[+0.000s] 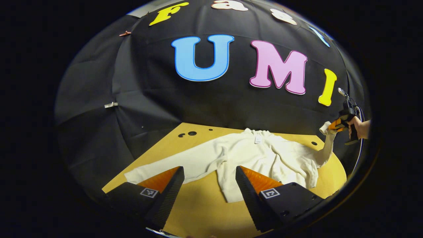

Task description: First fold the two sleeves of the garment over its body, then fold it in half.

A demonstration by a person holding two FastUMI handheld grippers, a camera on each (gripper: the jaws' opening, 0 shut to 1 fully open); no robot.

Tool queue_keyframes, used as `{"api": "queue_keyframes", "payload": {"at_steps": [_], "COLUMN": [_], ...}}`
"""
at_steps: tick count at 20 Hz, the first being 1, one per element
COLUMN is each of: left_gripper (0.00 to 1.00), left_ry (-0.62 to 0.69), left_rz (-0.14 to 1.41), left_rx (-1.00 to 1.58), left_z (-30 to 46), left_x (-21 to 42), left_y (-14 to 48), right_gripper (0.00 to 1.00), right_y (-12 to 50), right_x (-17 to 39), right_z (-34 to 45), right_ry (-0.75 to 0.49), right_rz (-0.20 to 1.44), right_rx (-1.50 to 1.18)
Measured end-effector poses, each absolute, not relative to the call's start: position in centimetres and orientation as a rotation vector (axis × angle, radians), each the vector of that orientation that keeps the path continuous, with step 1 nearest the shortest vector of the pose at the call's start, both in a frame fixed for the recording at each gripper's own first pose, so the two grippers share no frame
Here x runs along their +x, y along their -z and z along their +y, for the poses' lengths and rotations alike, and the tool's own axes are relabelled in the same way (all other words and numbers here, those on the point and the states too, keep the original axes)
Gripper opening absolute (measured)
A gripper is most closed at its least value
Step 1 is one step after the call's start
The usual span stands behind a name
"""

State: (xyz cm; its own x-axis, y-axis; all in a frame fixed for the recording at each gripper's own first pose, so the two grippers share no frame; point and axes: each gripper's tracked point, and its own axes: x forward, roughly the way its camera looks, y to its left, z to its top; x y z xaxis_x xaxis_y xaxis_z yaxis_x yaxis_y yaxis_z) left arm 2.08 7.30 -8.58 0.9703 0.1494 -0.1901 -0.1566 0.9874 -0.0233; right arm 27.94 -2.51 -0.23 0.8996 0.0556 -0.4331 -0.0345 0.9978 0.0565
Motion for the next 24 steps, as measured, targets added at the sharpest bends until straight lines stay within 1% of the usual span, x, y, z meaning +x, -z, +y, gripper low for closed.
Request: {"api": "queue_keyframes", "payload": {"at_steps": [4,8,13,17,20,22,24], "left_gripper": [0.96,0.96,0.96,0.96,0.96,0.96,0.97], "left_ry": [-0.192,-0.252,-0.289,-0.338,-0.374,-0.398,-0.43], "left_rz": [0.197,0.216,0.21,0.235,0.263,0.275,0.286], "left_rx": [-0.071,-0.072,-0.079,-0.095,-0.123,-0.146,-0.146], "left_z": [10.1,13.2,16.4,18.9,20.0,20.5,21.0], "left_x": [1.2,0.7,0.1,-0.6,-1.2,-1.4,-2.0], "left_y": [9.4,10.6,11.1,12.5,13.6,14.2,14.7], "right_gripper": [0.1,0.1,0.1,0.1,0.1,0.1,0.12], "right_y": [-1.6,-1.4,2.4,6.5,9.2,12.1,15.6], "right_x": [29.3,30.4,30.0,29.3,28.1,27.3,27.2], "right_z": [5.6,14.6,26.1,34.2,40.5,43.5,45.3], "right_ry": [-0.138,-0.227,-0.344,-0.449,-0.535,-0.556,-0.544], "right_rz": [0.43,0.407,0.456,0.498,0.487,0.505,0.54], "right_rx": [0.025,-0.039,-0.058,-0.109,-0.126,-0.164,-0.205]}}
